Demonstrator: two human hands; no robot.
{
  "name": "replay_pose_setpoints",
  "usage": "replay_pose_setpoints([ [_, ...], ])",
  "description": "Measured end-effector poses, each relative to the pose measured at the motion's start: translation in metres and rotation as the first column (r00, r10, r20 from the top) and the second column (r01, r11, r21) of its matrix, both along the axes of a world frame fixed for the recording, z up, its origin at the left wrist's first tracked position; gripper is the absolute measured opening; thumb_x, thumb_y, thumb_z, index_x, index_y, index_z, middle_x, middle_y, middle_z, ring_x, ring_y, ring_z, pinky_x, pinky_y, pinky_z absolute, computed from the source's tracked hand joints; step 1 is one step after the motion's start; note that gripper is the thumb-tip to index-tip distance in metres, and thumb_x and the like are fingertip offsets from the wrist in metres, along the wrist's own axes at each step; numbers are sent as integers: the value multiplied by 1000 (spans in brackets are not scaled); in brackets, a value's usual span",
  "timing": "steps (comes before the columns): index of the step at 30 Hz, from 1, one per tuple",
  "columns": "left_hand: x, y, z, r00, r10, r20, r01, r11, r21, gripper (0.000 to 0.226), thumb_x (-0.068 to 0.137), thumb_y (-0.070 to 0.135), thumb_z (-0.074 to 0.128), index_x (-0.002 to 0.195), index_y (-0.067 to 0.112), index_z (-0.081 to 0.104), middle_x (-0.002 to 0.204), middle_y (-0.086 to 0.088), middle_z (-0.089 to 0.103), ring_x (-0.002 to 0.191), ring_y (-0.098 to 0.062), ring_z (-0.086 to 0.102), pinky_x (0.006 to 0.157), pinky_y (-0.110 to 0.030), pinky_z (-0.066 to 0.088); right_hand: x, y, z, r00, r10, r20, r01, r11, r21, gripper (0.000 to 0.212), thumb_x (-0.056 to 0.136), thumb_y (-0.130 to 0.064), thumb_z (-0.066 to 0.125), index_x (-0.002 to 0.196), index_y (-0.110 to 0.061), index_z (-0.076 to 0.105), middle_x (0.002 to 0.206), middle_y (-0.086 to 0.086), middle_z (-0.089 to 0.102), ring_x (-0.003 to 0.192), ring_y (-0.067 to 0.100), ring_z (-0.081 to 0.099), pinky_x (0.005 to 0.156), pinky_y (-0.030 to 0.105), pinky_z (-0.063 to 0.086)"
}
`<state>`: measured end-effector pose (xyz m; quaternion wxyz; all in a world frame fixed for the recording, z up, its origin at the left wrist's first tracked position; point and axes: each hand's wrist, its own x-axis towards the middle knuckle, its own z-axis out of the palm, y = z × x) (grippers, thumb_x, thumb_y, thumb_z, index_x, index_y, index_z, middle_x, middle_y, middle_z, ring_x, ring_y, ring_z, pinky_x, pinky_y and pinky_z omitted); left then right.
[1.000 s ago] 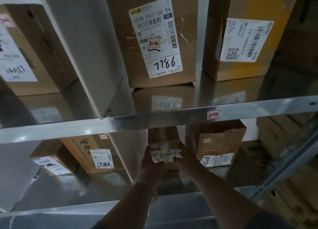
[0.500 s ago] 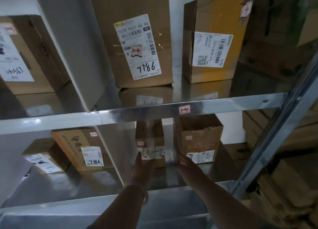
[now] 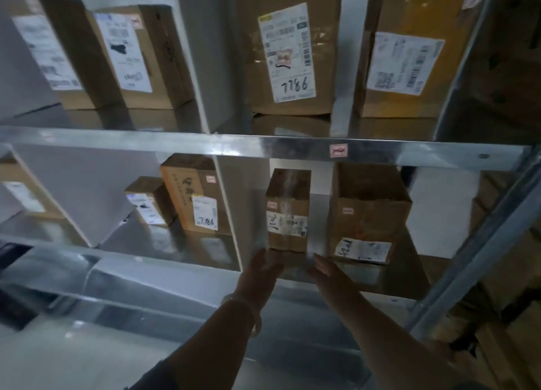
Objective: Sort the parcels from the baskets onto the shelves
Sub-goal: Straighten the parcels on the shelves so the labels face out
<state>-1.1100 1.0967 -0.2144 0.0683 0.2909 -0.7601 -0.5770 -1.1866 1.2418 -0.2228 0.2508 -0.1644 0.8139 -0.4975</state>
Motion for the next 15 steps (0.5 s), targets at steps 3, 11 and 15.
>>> replay_pose_setpoints([
  [3, 27, -8, 5, 994, 109, 9, -109, 993, -51, 55, 94, 29, 62, 145, 23, 43, 138, 0, 54, 124, -16, 52, 97, -23, 37, 13, -16, -6, 998, 54, -28, -53, 998, 29, 50, 100, -38, 47, 147, -24, 37, 149, 3, 43, 136, 23, 41, 107, 34, 32],
  [11, 68, -68, 17, 982, 183, -43, -185, 982, -44, 57, 95, 36, 60, 146, 20, 42, 144, 1, 48, 135, -21, 45, 108, -34, 34, 50, -80, 0, 975, 205, -84, -206, 979, 5, 52, 99, -43, 45, 148, -27, 34, 154, -2, 36, 140, 19, 36, 113, 37, 30],
  [15, 87, -113, 10, 984, 168, -68, -171, 984, -41, 55, 88, 41, 63, 140, 30, 49, 136, 5, 58, 125, -17, 54, 105, -34, 41, 66, -121, -4, 961, 243, -133, -234, 969, 77, 56, 98, -53, 40, 147, -29, 33, 153, -6, 36, 141, 18, 36, 112, 36, 31],
])
